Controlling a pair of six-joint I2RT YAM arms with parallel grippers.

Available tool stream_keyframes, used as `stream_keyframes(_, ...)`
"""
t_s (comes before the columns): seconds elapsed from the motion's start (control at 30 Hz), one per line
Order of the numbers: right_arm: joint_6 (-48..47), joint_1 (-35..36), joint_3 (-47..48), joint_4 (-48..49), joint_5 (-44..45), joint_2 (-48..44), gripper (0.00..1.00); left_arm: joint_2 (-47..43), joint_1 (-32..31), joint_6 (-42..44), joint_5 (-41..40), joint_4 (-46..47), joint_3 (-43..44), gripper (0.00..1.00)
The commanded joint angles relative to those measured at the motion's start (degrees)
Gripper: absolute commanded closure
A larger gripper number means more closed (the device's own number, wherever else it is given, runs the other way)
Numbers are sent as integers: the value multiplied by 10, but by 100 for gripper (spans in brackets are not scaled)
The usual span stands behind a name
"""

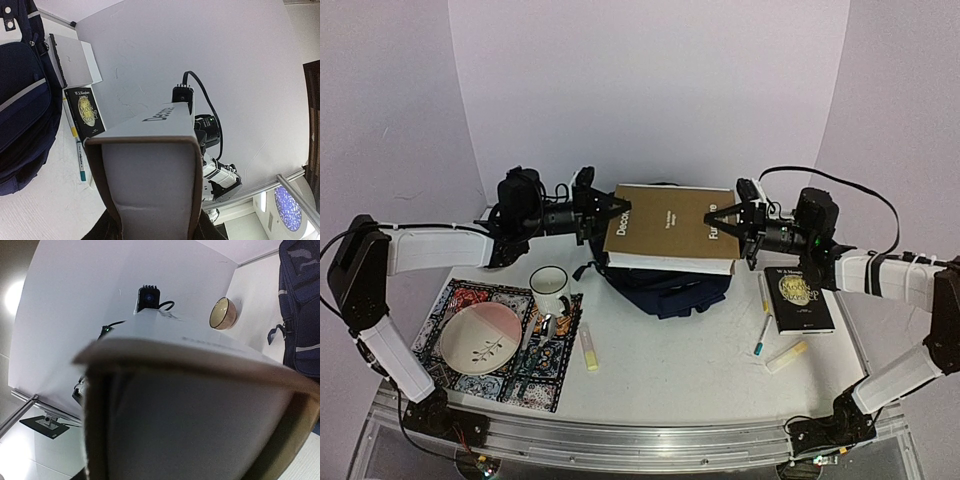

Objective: Pack the student bag
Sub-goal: Pick up the book from the corner of the board, then pick up the largest pocket of the bag from the student bag.

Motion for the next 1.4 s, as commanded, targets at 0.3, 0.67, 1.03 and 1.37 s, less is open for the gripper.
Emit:
stream_keyframes(0.3,18,-21,21,46,16,-24,75,21,43,82,6,28,13,45)
stream_keyframes(0.67,21,-103,-19,5,120,-58,76,63,42,387,-137,-322,141,34)
stream_keyframes(1.03,16,-183,-68,-76,233,-126,76,151,-114,659,-369,-500,287,27)
stream_keyframes(1.37,-25,-187,-80,-206,342,-223,76,260,-178,756,-406,-519,372,27)
